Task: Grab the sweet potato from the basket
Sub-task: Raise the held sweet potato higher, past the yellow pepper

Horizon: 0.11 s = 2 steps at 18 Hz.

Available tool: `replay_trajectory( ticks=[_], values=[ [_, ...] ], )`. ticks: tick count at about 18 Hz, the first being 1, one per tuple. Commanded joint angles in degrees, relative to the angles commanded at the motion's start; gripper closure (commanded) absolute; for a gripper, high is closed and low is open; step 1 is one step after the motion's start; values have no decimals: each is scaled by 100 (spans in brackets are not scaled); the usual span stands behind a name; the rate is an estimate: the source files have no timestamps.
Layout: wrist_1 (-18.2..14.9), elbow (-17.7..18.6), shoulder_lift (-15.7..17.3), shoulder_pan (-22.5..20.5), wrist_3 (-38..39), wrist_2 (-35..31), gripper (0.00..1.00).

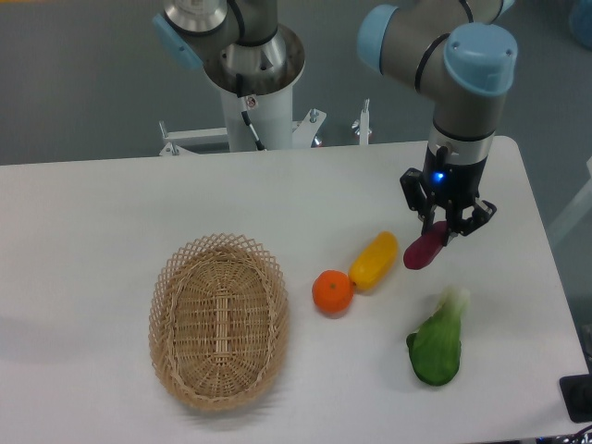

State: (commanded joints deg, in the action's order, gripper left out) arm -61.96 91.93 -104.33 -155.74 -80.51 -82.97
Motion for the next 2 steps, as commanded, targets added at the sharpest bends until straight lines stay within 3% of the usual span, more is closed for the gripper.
replay_trajectory(
  ticks=[2],
  values=[
    [-9, -26, 0, 0, 0, 9, 75]
  ],
)
